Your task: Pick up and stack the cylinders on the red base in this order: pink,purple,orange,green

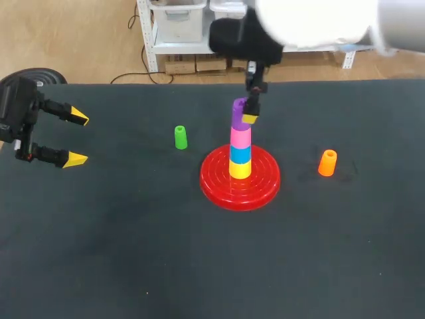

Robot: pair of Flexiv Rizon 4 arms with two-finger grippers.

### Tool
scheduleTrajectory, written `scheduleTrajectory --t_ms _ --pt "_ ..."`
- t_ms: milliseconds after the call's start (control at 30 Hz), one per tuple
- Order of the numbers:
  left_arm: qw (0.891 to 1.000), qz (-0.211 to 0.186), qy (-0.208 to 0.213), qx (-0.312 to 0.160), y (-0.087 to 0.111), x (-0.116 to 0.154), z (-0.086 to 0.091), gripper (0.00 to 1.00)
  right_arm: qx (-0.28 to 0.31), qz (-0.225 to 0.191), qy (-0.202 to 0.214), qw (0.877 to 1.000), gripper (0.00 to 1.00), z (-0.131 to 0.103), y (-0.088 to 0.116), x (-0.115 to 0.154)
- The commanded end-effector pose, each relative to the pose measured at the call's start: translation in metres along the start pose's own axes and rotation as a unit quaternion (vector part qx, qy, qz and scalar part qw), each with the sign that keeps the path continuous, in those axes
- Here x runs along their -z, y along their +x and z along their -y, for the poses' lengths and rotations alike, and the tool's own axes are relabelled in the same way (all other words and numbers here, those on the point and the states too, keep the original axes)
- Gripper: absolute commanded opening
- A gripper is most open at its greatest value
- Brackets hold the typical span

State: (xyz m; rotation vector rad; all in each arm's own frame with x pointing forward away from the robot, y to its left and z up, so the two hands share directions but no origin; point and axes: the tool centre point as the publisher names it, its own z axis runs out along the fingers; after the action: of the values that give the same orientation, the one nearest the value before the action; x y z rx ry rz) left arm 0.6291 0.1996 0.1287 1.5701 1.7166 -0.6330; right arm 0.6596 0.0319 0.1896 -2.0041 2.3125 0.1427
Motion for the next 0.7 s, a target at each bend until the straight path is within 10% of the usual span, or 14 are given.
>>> scheduleTrajectory --t_ms 33,700 --pt "1.0 0.001 -0.002 -0.001 0.001 0.0 0.001 1.0 -0.003 0.019 0.03 0.999 1.0 -0.012 0.023 0.016" --pt "1.0 0.001 -0.002 -0.001 0.001 0.0 0.001 1.0 -0.085 -0.014 0.022 0.996 1.0 -0.012 0.11 0.003"
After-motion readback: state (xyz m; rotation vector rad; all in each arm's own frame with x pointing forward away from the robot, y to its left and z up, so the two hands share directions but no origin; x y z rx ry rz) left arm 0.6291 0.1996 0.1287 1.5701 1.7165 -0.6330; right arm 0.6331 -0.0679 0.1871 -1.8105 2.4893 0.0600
